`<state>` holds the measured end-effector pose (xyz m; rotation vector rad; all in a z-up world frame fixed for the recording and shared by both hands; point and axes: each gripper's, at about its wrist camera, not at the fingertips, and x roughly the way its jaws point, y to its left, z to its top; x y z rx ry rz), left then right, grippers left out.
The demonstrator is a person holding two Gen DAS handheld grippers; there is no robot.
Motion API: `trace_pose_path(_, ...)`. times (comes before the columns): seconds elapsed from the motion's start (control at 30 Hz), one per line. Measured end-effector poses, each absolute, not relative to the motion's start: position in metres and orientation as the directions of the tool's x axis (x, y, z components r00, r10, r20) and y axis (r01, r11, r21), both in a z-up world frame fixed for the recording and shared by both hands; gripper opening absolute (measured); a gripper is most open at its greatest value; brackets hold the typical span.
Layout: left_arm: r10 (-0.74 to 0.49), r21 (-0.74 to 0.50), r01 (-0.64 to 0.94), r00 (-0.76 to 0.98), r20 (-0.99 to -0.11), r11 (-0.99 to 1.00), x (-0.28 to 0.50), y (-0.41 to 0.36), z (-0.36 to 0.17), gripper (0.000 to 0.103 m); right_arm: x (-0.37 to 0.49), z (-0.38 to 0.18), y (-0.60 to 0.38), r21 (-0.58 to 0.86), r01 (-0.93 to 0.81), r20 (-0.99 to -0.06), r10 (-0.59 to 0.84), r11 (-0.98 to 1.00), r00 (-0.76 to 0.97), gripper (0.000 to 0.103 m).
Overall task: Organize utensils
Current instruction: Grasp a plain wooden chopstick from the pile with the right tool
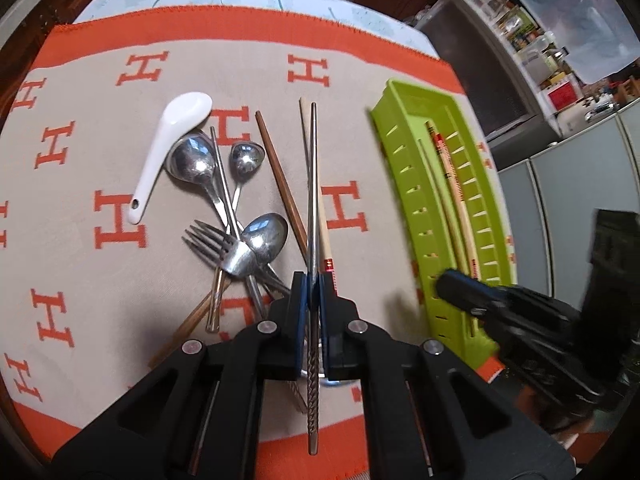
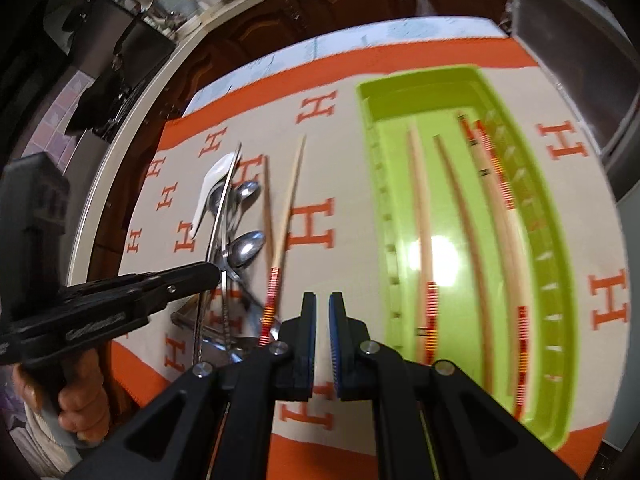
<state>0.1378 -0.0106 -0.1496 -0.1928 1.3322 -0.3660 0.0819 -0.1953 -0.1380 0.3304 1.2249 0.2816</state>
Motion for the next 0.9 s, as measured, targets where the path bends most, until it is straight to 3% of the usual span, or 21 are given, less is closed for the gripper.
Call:
trace_pose_path(0.5,-0.396,-0.382,0.104,0.238,-0.887,0.918,0.125,0.037,-0.134,0.004,0.125,-0.19,-0.156,0.47,0.059,-0.874,0.455,0.881,0.172,0.007)
trace_pose_path(0.9,-0.405,-0.403,0.059,0.243,-0.882,0.913,0.124,0.054,-0.14,0.004,0.134,-0.183,-0.139,0.497,0.07,-0.859,0.478,0.865,0.183,0.007)
